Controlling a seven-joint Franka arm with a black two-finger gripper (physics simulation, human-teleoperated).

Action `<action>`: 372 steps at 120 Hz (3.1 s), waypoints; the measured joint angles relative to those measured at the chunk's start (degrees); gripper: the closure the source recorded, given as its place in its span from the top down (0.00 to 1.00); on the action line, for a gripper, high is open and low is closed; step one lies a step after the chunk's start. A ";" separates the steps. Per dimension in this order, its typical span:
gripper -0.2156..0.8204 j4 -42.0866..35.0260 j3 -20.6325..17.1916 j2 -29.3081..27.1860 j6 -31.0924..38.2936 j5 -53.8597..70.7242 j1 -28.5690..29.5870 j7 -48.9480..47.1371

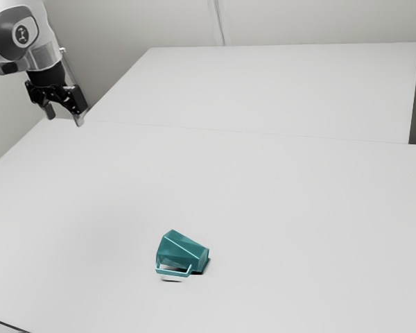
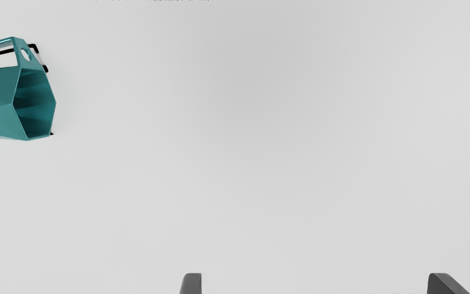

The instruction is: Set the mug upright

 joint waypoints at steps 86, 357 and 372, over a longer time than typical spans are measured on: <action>0.79 -29.84 -0.20 -8.68 12.67 -30.25 3.09 0.00; 0.03 -39.01 -9.82 -3.97 26.96 -46.57 -2.46 0.01; 0.03 -33.46 -9.82 -2.19 27.03 -31.95 -2.71 0.01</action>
